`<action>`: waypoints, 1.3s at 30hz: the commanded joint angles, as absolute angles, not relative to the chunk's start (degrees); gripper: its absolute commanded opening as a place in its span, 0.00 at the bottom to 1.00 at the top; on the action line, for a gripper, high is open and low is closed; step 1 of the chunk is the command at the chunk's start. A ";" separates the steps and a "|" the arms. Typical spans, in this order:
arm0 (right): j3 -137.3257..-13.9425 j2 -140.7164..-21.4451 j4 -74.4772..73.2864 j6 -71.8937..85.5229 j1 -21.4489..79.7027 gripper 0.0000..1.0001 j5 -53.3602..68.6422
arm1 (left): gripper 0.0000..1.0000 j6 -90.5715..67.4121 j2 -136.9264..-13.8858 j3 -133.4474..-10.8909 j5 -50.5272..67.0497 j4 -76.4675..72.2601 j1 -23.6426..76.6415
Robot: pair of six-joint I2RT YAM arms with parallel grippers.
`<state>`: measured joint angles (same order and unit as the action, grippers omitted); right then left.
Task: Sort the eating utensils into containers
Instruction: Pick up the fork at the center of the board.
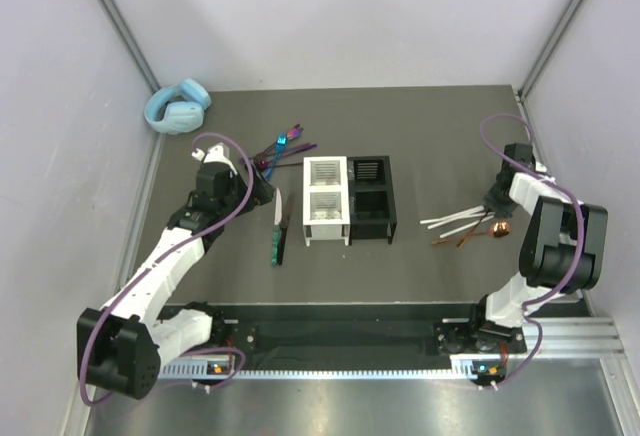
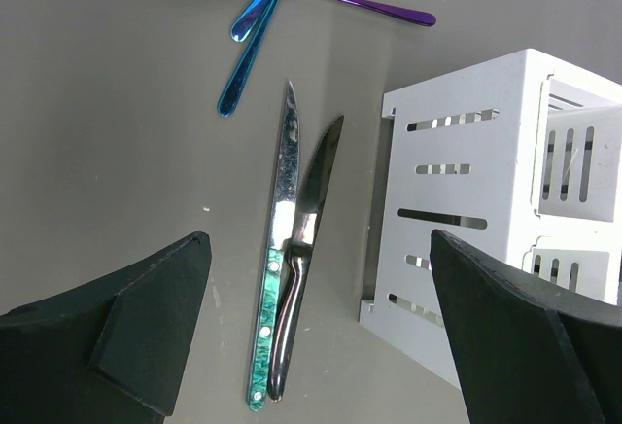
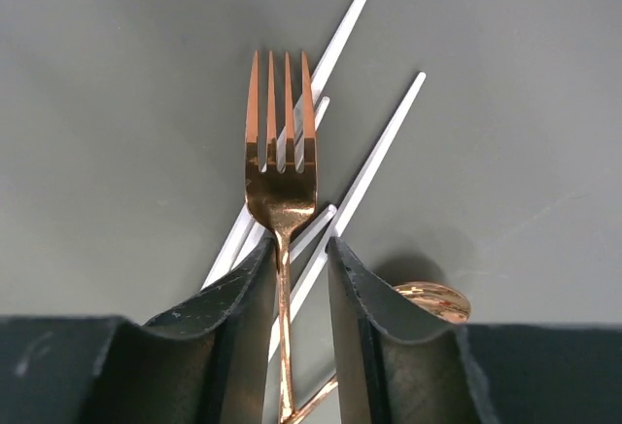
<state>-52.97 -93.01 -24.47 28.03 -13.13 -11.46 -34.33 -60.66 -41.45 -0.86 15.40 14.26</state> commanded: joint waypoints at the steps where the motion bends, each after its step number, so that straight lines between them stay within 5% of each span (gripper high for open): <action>1: -54.31 -94.74 -22.24 27.60 -13.01 0.28 -11.16 | 0.99 -33.49 -61.00 -41.31 -0.26 12.57 14.15; 6: -55.63 -96.50 -23.12 27.16 -12.92 0.37 -11.34 | 0.99 -33.49 -61.08 -41.04 -0.26 12.74 14.06; 8: -55.20 -96.68 -22.33 26.89 -12.57 0.30 -11.42 | 0.99 -33.40 -60.91 -40.96 -0.26 12.83 14.15; 10: -54.67 -96.85 -21.54 26.72 -12.39 0.07 -11.34 | 0.99 -33.40 -60.82 -40.87 -0.26 12.83 14.15; 13: -54.84 -97.91 -21.71 26.37 -12.04 0.00 -10.90 | 0.99 -33.40 -60.91 -40.87 -0.26 12.74 14.15; 30: -49.48 -75.43 -28.82 26.28 -8.88 0.00 -13.36 | 0.99 -33.57 -61.96 -40.43 1.49 11.95 14.15; 39: -46.95 -73.74 -25.33 23.82 -6.60 0.00 -8.19 | 0.99 -33.40 -62.58 -41.04 2.02 12.74 14.15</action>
